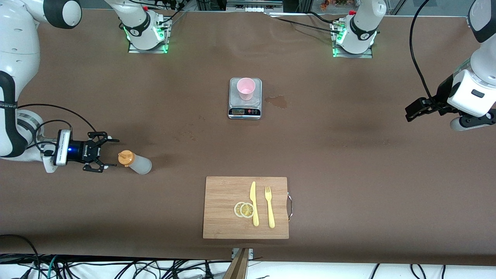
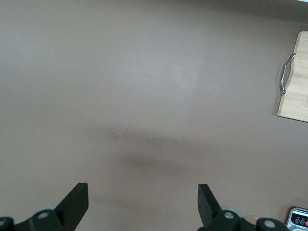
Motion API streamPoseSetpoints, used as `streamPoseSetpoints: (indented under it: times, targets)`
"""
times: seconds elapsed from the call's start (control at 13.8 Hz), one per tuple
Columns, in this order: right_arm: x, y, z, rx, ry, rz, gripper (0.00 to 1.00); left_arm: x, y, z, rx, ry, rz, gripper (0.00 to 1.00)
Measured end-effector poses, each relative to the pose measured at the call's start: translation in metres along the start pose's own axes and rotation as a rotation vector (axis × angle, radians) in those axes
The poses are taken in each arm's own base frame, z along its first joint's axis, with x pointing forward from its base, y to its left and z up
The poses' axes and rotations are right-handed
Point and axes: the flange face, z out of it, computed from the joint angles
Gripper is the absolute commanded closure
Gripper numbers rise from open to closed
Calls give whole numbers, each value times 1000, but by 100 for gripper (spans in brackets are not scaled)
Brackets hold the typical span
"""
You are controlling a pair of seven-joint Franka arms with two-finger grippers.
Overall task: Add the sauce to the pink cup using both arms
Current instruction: 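Close the right gripper around the white squeeze bottle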
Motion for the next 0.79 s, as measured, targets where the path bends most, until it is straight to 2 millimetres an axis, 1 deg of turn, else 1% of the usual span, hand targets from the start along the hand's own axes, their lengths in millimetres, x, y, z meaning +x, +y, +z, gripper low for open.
streamPoseSetpoints:
  times: [0.14, 0.22, 0.51, 0.65, 0.79]
  targets:
    - [6, 8, -1, -9, 2, -44, 0, 1, -1, 1, 1, -3, -3, 0]
    - [3, 11, 2, -19, 21, -65, 0, 1, -2, 1, 1, -3, -4, 0]
    - [-24, 13, 24, -28, 81, -106, 0, 1, -2, 1, 1, -3, -5, 0]
    - [-31, 14, 36, -24, 119, -117, 0, 1, -2, 2, 2, -7, -6, 0]
    - [-39, 13, 52, -7, 153, -122, 0, 1, -2, 2, 3, -10, -7, 0]
